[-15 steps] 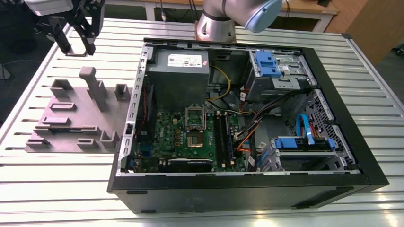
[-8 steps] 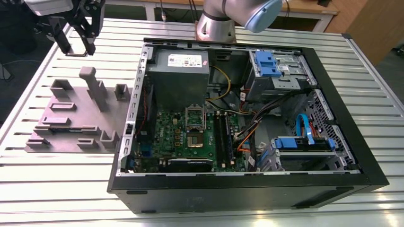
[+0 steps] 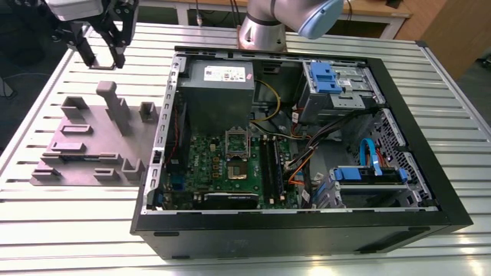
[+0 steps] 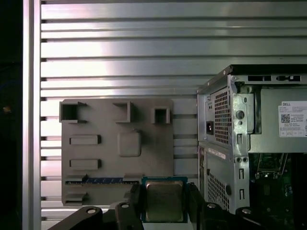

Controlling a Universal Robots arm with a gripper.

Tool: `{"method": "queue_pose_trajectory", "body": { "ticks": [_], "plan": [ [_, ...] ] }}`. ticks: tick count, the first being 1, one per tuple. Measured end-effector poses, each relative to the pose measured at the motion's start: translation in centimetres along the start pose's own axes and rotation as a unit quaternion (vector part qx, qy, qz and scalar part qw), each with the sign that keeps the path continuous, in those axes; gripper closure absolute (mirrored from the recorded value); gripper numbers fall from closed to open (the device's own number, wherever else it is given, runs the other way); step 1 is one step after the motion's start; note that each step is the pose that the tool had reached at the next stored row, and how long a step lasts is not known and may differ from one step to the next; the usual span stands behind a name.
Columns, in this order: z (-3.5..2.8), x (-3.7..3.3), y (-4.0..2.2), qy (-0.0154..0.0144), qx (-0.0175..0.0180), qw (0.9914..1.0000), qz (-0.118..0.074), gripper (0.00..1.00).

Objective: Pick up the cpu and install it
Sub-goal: 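Pick up the cpu and move it towards the insertion slot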

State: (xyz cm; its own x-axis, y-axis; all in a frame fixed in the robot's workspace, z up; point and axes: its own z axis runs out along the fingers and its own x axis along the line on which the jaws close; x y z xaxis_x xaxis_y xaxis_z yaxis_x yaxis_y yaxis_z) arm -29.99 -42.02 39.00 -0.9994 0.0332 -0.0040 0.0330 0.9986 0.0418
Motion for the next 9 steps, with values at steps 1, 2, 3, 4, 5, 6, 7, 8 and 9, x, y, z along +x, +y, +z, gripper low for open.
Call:
{"method": "queue_pose_trajectory", "body": {
  "ticks": [1, 2, 3, 4, 5, 6, 7, 8, 9],
  "plan": [
    [0.03, -0.01, -0.37, 0.0000, -0.0001, 1.00000, 0.000, 0.53],
    [0.06, -0.03, -0.82, 0.0000, 0.0000, 1.00000, 0.000, 0.53],
    [0.09, -0.05, -1.30, 0.0000, 0.0000, 1.00000, 0.000, 0.53],
    [0.13, -0.06, -1.75, 0.0000, 0.0000, 1.00000, 0.000, 0.53],
    [0.18, -0.08, -2.18, -0.0001, 0.0000, 1.00000, 0.000, 0.53],
    [0.23, -0.14, -2.49, -0.0001, -0.0001, 1.00000, 0.000, 0.53],
    [0.29, -0.31, -2.66, -0.0001, -0.0001, 1.00000, 0.000, 0.53],
    [0.34, -0.62, -2.76, 0.0000, 0.0000, 1.00000, 0.000, 0.53],
    [0.40, -0.98, -2.80, 0.0000, 0.0000, 1.00000, 0.000, 0.53]
  ]
}}
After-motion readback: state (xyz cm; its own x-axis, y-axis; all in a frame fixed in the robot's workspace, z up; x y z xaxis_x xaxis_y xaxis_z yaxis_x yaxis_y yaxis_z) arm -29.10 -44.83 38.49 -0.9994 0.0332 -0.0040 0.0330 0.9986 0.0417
